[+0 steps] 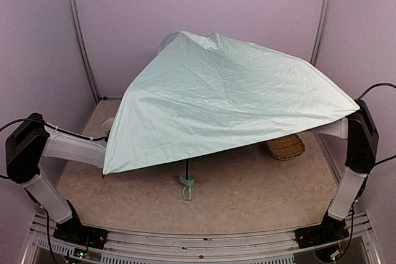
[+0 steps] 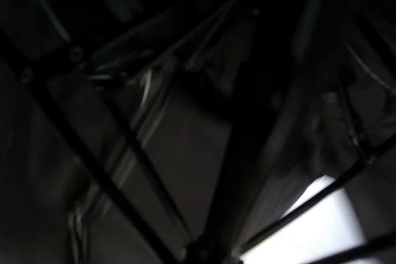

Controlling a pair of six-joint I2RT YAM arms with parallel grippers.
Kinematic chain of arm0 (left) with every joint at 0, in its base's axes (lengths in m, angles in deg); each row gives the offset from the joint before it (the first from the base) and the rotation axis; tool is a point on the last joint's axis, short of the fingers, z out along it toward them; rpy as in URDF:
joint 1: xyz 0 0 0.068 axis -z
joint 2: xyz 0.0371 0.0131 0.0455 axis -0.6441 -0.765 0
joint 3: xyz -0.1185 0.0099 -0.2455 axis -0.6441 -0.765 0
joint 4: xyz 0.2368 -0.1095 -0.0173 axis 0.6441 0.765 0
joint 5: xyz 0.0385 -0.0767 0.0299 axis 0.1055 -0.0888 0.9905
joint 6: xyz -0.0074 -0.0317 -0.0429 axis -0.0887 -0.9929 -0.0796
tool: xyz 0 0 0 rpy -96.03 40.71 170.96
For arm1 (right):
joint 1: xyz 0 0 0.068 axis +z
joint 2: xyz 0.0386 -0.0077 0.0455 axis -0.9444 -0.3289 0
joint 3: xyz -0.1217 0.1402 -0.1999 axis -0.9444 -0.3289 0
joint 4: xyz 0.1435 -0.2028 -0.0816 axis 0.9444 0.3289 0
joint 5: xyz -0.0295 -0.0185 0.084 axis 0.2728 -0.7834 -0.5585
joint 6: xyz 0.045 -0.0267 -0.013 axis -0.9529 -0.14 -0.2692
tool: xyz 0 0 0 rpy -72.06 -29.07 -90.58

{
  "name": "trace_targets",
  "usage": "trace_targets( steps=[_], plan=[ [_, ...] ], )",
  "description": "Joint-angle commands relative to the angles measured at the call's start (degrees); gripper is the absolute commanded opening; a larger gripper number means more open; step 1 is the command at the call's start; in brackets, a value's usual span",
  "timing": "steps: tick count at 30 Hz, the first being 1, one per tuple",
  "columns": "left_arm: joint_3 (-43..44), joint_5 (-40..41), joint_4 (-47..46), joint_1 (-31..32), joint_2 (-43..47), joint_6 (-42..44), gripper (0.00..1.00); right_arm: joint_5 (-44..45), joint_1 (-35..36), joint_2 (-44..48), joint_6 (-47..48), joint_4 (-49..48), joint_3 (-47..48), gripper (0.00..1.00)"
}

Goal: Put away the umbrella

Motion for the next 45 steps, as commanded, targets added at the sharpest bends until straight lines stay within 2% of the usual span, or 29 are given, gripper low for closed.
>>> trace_targets(
  steps=[1, 7, 16, 19, 25, 32, 38, 45],
  plan=[
    [7.51, 3.49, -28.17, -3.14, 6.11, -0.51, 0.00, -5.92, 4.26, -6.47, 7.28, 20.98, -7.19, 0.20],
    [7.41, 2.85, -27.87, -3.87, 5.57, -1.18, 0.00, -5.29, 4.56, -6.64, 6.48, 20.59, -8.60, 0.19],
    [4.74, 1.25, -22.50, -3.85, 5.09, -1.99, 0.00, -7.39, -1.91, -0.67, -3.96, 12.67, -8.00, 0.00],
    [5.00, -1.00, -19.25, -2.62, 4.43, 0.39, 0.00, -7.65, -4.39, 2.40, -4.76, 8.23, -7.33, 0.00],
    [5.27, -6.22, -12.61, 1.58, 3.58, 8.62, 0.23, -13.83, -10.24, 7.79, -3.78, 6.32, -4.11, 0.00],
    [3.45, -13.12, -8.59, 2.25, 1.92, 10.78, 0.42, -17.84, -18.95, 14.44, -3.99, 4.85, -5.28, 0.00],
    [1.09, -19.31, -5.46, 2.44, 1.20, 13.92, 0.46, -24.09, -24.63, 18.03, -0.10, 6.92, -4.18, 0.00],
    [-6.28, -16.66, -3.11, 2.26, 3.59, 20.96, 0.52, -25.73, -31.52, 20.66, 5.04, 14.74, -1.44, 0.00]
  ],
)
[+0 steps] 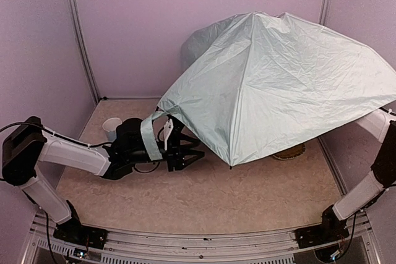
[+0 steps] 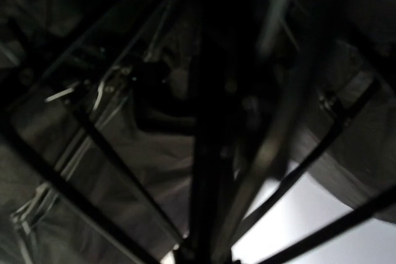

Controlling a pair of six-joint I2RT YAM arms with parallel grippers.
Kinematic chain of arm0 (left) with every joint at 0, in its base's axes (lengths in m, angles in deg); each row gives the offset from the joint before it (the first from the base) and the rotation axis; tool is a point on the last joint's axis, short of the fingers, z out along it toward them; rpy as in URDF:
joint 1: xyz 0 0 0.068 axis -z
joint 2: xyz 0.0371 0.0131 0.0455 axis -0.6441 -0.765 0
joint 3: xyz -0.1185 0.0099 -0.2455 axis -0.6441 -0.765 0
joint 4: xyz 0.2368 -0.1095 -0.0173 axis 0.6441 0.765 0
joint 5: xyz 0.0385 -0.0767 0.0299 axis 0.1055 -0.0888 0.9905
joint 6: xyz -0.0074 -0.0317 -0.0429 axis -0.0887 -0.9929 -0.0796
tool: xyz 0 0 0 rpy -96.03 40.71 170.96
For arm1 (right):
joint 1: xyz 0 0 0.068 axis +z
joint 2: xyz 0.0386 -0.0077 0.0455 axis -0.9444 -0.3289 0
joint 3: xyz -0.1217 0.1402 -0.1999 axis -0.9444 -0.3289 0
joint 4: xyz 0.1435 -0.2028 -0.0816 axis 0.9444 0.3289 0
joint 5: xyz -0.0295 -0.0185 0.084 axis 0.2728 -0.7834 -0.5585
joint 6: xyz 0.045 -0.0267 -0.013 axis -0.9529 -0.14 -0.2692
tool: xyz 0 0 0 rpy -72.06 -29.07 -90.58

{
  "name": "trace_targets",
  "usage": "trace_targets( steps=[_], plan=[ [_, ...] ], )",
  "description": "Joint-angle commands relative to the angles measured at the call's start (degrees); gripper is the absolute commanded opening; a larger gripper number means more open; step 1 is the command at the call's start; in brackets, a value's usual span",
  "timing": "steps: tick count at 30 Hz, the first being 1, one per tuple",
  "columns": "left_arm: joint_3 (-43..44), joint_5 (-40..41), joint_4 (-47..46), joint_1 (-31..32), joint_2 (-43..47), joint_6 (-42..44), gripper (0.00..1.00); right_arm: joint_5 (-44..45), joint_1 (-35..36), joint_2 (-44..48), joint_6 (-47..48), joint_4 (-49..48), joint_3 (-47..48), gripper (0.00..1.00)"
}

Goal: Put away the umbrella

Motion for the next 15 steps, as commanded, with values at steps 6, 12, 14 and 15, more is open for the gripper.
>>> trace_targets(
  steps=[6, 12, 14, 15],
  plan=[
    [-9.12, 0.77, 2.17, -0.02, 2.36, 9.57, 0.61, 2.30, -4.92, 2.24, 13.79, 15.31, 11.67, 0.00],
    [-12.86, 1.66, 4.55, 0.59, 2.94, 15.56, 0.69, 3.15, -5.00, 1.61, 17.58, 19.78, 14.82, 0.00],
    [-13.34, 4.63, 5.63, 0.88, 2.43, 16.94, 0.70, 2.28, -5.00, 1.31, 18.39, 20.99, 16.41, 0.00],
    [-13.70, 6.47, 5.44, 0.86, 2.10, 17.02, 0.70, 1.68, -4.98, 1.11, 18.82, 21.60, 17.37, 0.00]
  ],
)
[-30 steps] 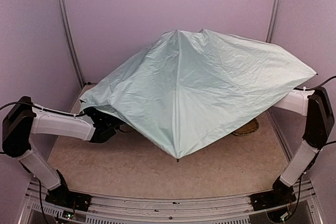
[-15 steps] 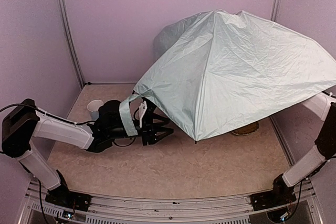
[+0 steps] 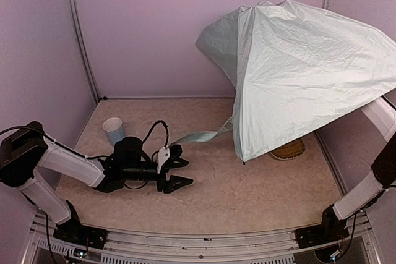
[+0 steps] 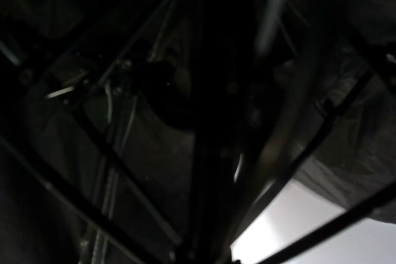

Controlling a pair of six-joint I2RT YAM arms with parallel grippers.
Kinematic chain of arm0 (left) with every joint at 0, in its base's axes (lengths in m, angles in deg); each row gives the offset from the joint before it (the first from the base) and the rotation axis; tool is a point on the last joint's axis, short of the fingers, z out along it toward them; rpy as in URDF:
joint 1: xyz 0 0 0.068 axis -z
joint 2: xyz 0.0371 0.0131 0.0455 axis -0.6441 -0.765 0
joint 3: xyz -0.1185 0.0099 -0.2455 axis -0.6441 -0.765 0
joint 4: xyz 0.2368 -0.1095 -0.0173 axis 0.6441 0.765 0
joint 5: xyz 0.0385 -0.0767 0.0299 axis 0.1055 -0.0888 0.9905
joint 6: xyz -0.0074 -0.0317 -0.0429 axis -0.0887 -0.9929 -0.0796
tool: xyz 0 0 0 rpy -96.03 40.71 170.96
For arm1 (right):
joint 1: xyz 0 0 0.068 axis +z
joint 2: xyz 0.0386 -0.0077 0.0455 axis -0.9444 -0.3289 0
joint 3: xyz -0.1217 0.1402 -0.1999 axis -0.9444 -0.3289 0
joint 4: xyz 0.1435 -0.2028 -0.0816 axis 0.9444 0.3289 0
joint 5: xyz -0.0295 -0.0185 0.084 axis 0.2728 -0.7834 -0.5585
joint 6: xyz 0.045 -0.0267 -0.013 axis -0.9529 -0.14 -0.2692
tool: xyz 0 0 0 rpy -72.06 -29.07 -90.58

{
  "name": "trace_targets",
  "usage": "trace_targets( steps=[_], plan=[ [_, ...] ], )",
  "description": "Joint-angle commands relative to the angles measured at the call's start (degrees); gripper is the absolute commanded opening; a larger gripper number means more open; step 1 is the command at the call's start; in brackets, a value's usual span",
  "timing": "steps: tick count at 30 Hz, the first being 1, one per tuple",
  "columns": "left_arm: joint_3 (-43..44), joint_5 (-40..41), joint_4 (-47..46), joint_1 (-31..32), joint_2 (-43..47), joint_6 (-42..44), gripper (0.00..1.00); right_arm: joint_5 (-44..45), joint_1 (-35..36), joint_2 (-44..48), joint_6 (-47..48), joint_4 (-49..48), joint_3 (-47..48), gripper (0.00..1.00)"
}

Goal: Put away the umbrella

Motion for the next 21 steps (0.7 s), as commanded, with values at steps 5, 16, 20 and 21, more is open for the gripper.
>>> trace_targets(
  steps=[5, 16, 20, 21],
  plan=[
    [-4.97, 8.63, -3.91, -1.17, 1.32, 4.04, 0.70, -5.88, -0.46, 1.23, 10.90, 6.76, 5.62, 0.00],
    [0.88, 3.70, -13.12, -8.93, 5.79, -6.35, 0.74, -11.23, 2.68, 5.31, 24.39, 9.29, -6.77, 0.00],
    [9.45, 3.80, -19.48, -9.27, 3.28, -13.92, 0.98, -14.23, 9.20, 4.18, 28.17, 10.61, -9.50, 0.00],
    [11.42, 3.06, -21.76, -10.14, 2.07, -16.22, 0.99, -15.28, 10.80, 3.80, 28.46, 10.58, -9.95, 0.00]
  ],
)
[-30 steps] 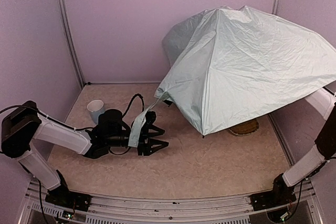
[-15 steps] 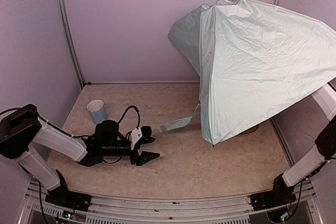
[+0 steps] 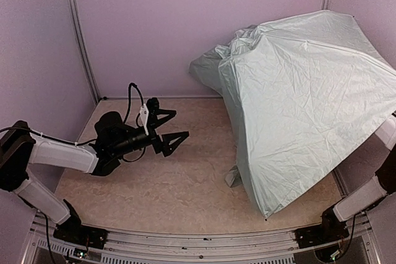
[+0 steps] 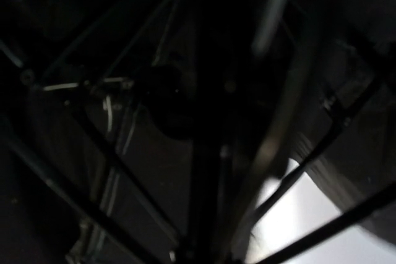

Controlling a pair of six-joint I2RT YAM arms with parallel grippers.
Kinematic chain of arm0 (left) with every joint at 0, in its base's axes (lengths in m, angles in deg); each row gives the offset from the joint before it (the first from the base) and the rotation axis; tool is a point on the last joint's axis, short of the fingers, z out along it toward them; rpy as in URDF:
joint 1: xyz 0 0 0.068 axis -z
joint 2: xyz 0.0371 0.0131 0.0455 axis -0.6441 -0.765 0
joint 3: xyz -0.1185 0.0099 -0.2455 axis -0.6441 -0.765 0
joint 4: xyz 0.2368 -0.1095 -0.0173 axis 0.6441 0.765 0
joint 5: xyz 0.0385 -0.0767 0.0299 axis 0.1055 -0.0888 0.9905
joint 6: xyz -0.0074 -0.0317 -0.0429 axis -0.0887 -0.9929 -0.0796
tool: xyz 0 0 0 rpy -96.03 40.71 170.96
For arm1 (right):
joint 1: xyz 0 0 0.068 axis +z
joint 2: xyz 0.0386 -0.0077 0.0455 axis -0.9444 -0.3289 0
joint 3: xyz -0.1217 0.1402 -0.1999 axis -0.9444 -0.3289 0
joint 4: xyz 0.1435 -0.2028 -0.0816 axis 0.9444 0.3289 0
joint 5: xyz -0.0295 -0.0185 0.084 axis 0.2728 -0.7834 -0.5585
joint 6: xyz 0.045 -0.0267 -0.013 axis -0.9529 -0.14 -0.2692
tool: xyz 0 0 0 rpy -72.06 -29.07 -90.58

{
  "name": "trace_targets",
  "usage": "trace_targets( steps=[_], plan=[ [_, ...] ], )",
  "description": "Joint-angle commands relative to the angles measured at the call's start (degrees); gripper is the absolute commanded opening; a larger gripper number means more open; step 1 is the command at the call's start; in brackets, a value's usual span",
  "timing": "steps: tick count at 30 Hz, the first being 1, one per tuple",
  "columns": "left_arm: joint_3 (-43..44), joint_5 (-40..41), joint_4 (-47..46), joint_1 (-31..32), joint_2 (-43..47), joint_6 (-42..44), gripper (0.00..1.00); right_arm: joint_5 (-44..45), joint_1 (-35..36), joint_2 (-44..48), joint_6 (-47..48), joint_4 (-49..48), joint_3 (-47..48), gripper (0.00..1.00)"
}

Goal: Put away the umbrella

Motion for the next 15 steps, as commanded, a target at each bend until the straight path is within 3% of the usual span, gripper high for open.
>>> trace_targets(
  steps=[1, 7, 15],
  plan=[
    [9.11, -1.80, -11.04, -2.44, -3.75, -11.02, 0.99, -6.49, 8.16, -0.21, 4.79, -0.77, -1.66, 0.00],
    [16.21, -10.23, -15.81, -1.07, -10.09, -13.98, 0.99, -7.32, 15.81, -4.13, 4.50, -1.55, -2.22, 0.00],
    [19.95, -11.80, -18.23, 4.33, -13.13, -12.88, 0.96, -8.04, 19.93, -15.05, 4.80, 3.81, 5.84, 0.00]
  ],
)
